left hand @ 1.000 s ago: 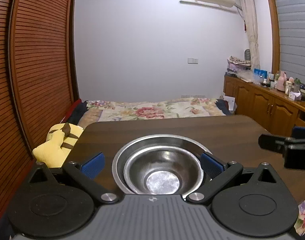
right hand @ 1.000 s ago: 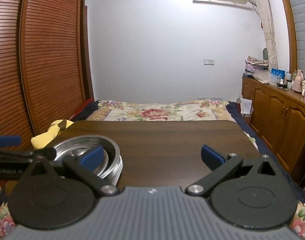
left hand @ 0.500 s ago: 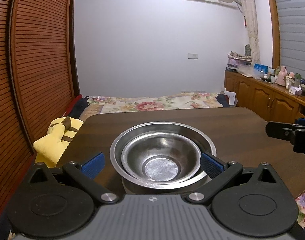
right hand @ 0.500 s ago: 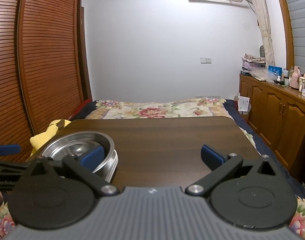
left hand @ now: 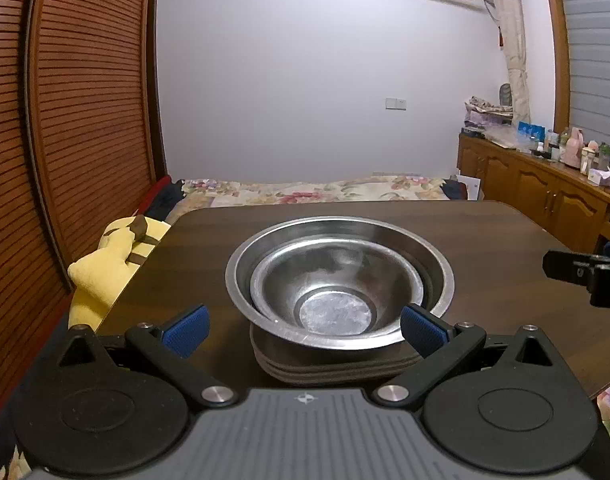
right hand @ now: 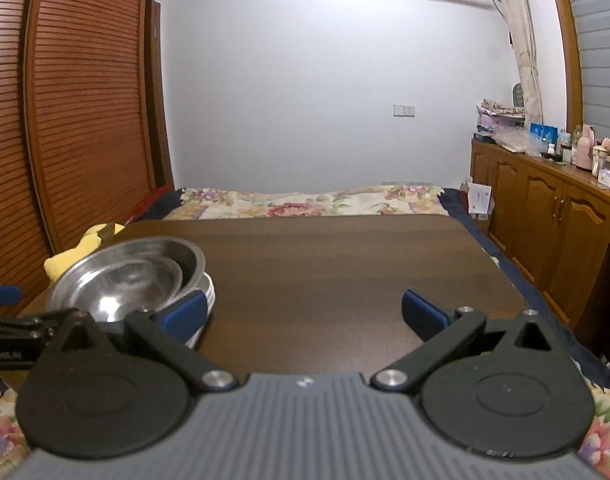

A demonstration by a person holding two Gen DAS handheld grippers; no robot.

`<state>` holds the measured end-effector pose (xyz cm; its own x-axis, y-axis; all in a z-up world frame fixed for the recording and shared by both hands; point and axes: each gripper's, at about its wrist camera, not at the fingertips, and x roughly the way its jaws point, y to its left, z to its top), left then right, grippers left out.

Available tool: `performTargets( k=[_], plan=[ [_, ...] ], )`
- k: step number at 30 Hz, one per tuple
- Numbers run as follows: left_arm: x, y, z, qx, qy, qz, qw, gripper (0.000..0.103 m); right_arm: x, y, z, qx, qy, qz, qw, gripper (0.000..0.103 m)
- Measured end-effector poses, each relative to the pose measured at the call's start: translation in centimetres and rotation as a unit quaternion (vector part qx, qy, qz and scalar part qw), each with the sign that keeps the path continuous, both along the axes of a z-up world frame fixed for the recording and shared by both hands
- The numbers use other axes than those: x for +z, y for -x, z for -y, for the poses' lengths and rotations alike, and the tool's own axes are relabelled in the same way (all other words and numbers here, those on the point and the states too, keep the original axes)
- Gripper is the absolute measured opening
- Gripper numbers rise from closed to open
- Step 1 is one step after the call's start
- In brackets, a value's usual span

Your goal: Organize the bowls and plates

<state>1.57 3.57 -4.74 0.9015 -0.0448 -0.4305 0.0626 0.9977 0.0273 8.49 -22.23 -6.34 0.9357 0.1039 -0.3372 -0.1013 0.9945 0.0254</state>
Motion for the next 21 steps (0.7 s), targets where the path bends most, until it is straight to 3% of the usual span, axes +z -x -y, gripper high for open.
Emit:
performTargets(
  k=[21],
  plan=[
    [-0.63,0.35,0.41,0.002,-0.004,-0.002,1.0000,0.103,-0.80,0.01,1.02,-0.005,-0.004,-0.010,1.000,0.103]
  ],
)
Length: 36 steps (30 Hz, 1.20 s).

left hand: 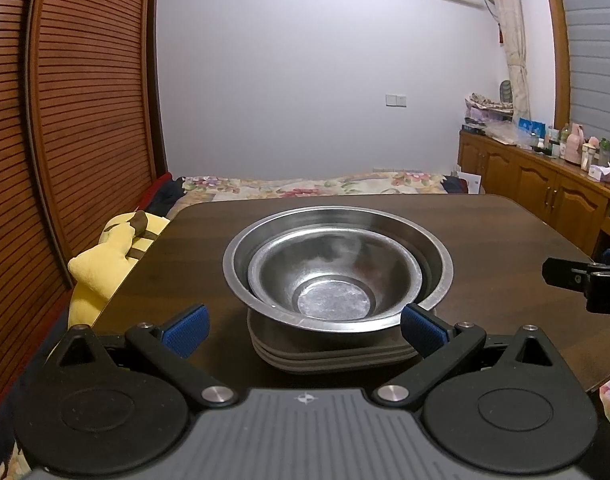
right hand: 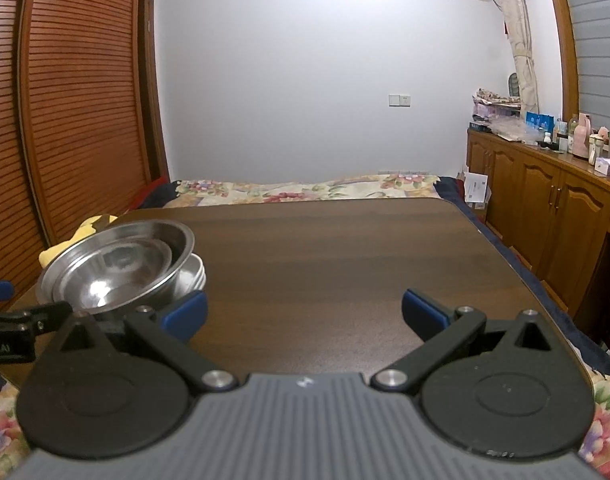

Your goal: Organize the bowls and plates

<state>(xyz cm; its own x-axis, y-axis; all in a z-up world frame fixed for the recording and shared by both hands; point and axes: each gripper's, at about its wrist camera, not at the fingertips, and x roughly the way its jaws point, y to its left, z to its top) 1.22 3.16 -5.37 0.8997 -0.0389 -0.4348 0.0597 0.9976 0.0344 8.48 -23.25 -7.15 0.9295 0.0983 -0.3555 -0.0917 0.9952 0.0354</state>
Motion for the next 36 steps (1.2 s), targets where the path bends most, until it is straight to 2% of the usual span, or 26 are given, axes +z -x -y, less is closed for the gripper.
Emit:
performTargets(
  k=[36],
  plan=[
    [0.21,-0.10,-0.07,0.000,0.002,0.000,1.0000,0.103,0.24,0.29,0.30,-0.001,-0.002,0.003,1.000,0.103]
  ],
)
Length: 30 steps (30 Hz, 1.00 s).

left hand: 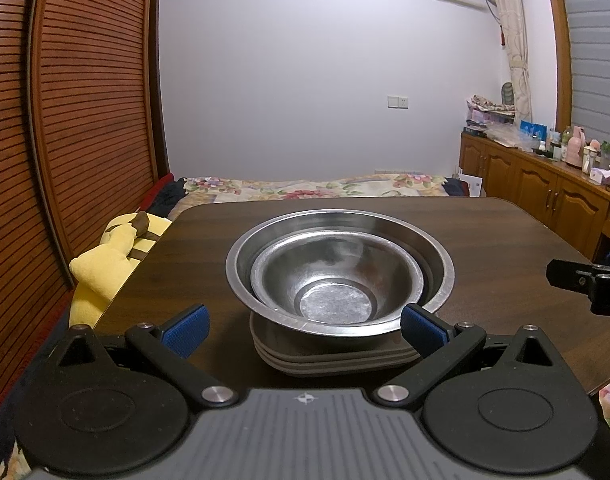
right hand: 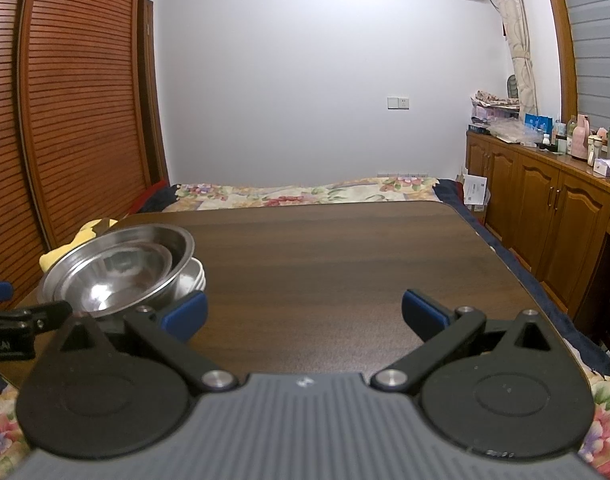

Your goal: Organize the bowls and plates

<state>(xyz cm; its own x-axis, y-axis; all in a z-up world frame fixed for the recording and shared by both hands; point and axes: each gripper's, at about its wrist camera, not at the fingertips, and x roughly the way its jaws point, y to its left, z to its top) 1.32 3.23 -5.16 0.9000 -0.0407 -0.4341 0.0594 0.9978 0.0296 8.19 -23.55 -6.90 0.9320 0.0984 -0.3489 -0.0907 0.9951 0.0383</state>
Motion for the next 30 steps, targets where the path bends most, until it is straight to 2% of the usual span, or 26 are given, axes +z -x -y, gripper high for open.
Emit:
performTargets(
  k=[30],
  plan=[
    [0.31,0.12,-0.15,0.002,0.000,0.003,1.0000,0.103,-0.12,-0.01,0.00,0.000,-0.002,0.000,1.000,0.103]
  ],
)
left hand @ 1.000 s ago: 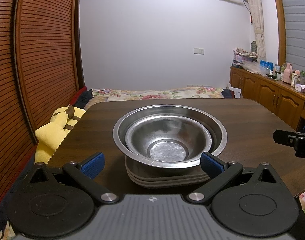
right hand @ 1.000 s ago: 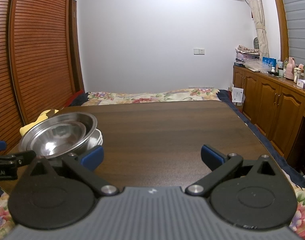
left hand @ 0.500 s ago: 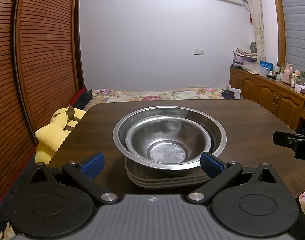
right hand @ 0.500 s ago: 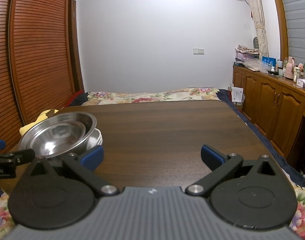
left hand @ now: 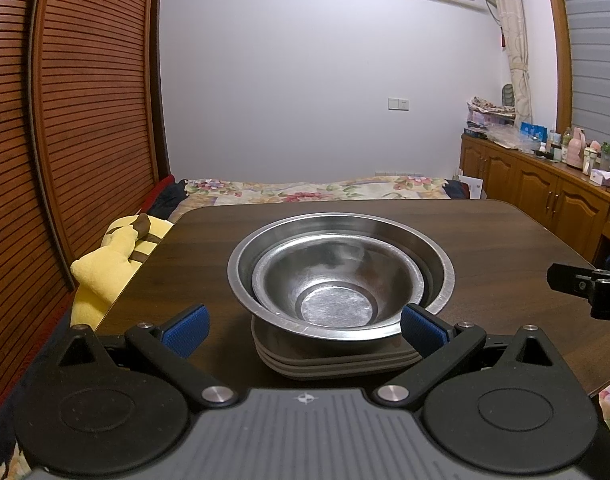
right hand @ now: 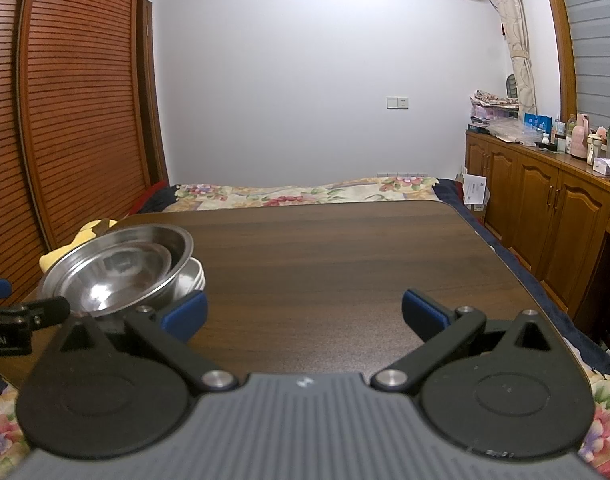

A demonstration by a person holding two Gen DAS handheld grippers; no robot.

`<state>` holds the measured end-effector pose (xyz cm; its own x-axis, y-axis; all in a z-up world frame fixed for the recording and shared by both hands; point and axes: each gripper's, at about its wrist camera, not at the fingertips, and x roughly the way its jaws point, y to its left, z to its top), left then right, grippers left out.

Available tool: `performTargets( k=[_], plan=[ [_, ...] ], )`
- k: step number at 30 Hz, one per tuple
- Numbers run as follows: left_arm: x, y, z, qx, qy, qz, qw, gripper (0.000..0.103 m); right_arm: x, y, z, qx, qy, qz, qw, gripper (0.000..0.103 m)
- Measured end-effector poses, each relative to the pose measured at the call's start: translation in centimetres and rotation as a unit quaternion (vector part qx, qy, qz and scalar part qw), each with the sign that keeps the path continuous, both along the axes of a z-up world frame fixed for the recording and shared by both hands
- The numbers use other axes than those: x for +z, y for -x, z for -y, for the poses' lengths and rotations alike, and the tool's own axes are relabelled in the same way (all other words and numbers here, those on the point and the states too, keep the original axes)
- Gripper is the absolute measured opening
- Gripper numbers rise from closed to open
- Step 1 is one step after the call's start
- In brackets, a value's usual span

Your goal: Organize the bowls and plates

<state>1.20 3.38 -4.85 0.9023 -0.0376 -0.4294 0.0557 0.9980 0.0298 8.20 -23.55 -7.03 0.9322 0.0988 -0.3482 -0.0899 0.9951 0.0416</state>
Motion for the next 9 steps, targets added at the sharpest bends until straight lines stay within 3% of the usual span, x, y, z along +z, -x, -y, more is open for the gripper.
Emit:
performTargets(
  k=[9],
  plan=[
    [0.02,-0.02,-0.02,0.000,0.000,0.000,1.0000,0.103,0.05,0.07,-0.02,-0.001,0.000,0.002,1.000,0.103]
  ],
)
